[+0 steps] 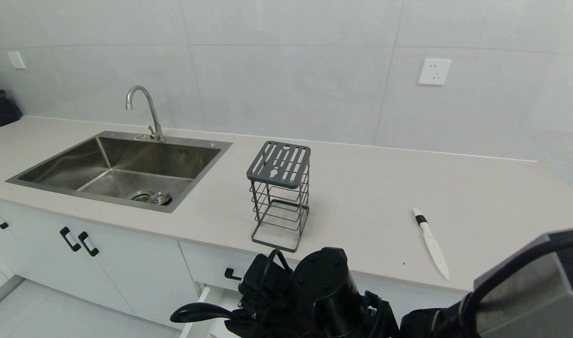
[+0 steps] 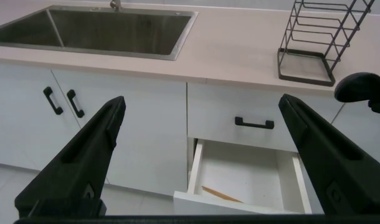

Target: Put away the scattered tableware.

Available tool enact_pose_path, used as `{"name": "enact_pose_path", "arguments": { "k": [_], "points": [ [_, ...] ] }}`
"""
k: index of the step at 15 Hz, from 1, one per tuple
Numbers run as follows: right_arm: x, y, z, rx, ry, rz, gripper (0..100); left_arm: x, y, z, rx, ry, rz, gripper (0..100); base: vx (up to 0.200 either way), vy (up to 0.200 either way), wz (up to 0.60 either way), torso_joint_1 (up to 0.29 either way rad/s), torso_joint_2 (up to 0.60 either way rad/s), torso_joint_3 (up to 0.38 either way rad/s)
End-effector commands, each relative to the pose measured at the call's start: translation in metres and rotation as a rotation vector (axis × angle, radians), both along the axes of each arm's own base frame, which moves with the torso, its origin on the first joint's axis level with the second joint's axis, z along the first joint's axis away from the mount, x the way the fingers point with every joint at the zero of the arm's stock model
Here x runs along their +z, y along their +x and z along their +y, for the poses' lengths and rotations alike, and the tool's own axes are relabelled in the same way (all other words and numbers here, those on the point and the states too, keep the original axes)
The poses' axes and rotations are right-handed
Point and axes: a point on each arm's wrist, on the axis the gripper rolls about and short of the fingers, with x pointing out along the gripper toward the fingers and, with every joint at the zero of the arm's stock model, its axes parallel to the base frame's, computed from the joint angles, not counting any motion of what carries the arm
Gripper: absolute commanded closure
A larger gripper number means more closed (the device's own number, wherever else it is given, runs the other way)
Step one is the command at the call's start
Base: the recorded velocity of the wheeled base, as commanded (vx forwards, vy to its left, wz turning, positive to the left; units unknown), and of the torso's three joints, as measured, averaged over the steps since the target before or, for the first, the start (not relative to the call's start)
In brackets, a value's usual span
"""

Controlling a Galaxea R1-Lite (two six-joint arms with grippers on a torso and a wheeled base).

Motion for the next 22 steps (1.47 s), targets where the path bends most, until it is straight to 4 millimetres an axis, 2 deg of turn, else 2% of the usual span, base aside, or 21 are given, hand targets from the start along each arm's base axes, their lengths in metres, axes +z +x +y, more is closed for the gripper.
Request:
{"name": "enact_pose_path", "arguments": {
  "k": [1, 22],
  "points": [
    [-0.002, 0.001, 0.001, 0.000, -0.002, 0.001, 100, 0.000, 0.000, 0.000, 0.000, 0.000, 0.001, 0, 0.000, 0.000, 0.00, -0.188, 0.40, 0.198],
    [-0.015, 0.003, 0.005, 0.002, -0.032, 0.015, 100, 0.000, 0.000, 0.000, 0.000, 0.000, 0.002, 0, 0.000, 0.000, 0.00, -0.140, 0.28, 0.138]
  ]
}}
